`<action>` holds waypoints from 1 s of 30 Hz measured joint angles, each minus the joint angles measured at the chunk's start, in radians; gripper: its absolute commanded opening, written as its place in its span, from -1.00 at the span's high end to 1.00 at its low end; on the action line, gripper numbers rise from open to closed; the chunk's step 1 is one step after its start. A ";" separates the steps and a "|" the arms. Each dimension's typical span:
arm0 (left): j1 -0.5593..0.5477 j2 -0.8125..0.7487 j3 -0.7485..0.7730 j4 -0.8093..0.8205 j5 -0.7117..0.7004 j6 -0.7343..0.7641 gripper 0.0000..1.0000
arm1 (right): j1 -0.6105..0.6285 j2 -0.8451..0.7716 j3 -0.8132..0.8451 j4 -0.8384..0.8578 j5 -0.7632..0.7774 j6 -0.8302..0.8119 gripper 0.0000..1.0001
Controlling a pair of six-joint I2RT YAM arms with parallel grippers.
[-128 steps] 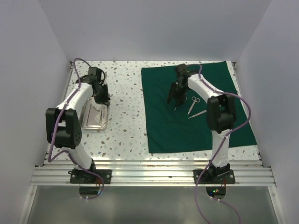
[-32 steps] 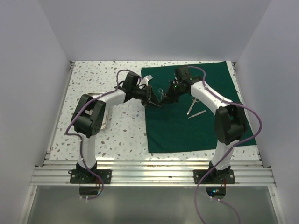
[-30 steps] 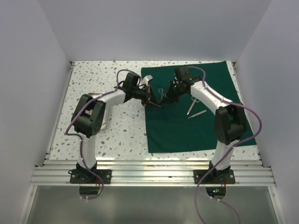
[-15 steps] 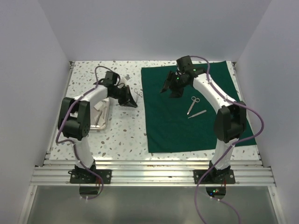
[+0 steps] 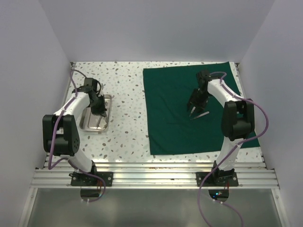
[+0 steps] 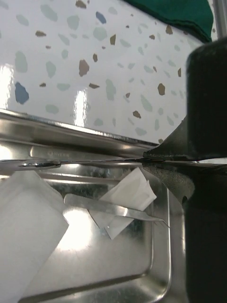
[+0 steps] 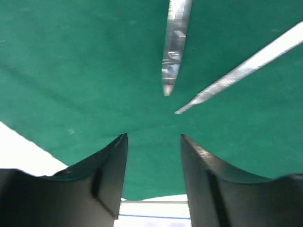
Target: Prepare the surgical pack
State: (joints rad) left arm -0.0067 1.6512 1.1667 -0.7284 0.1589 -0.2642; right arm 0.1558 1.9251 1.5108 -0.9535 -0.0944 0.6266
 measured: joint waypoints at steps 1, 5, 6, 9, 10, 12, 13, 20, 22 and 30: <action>0.000 0.000 -0.006 -0.007 -0.026 0.002 1.00 | -0.002 0.000 -0.007 -0.003 0.018 0.002 0.08; 0.000 0.008 -0.015 -0.014 -0.101 0.014 0.80 | -0.004 0.000 -0.045 -0.011 0.094 0.022 0.17; 0.000 0.012 -0.015 -0.014 -0.115 0.017 0.65 | -0.005 0.000 -0.054 -0.013 0.110 0.029 0.19; 0.000 0.023 -0.015 -0.014 -0.141 0.023 0.33 | -0.006 0.000 -0.071 -0.019 0.140 0.054 0.22; 0.000 0.024 -0.015 -0.014 -0.145 0.024 0.27 | -0.006 0.000 -0.075 -0.019 0.146 0.061 0.23; 0.000 0.024 -0.015 -0.014 -0.151 0.022 0.12 | -0.006 0.000 -0.083 -0.015 0.153 0.073 0.24; 0.000 0.024 -0.015 -0.014 -0.154 0.022 0.09 | -0.006 0.000 -0.091 -0.008 0.154 0.079 0.25; -0.004 0.022 0.017 -0.038 -0.134 0.020 0.00 | -0.006 0.039 -0.106 0.027 0.153 0.106 0.28; -0.013 0.018 0.036 -0.042 -0.121 0.019 -0.01 | -0.006 0.053 -0.106 0.034 0.152 0.114 0.28; -0.099 -0.016 0.132 -0.044 -0.028 0.016 -0.01 | -0.006 0.080 -0.100 0.034 0.148 0.133 0.52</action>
State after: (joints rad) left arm -0.1059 1.6348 1.2991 -0.7723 0.1307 -0.2478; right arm 0.1493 2.0052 1.4109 -0.9195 0.0536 0.7597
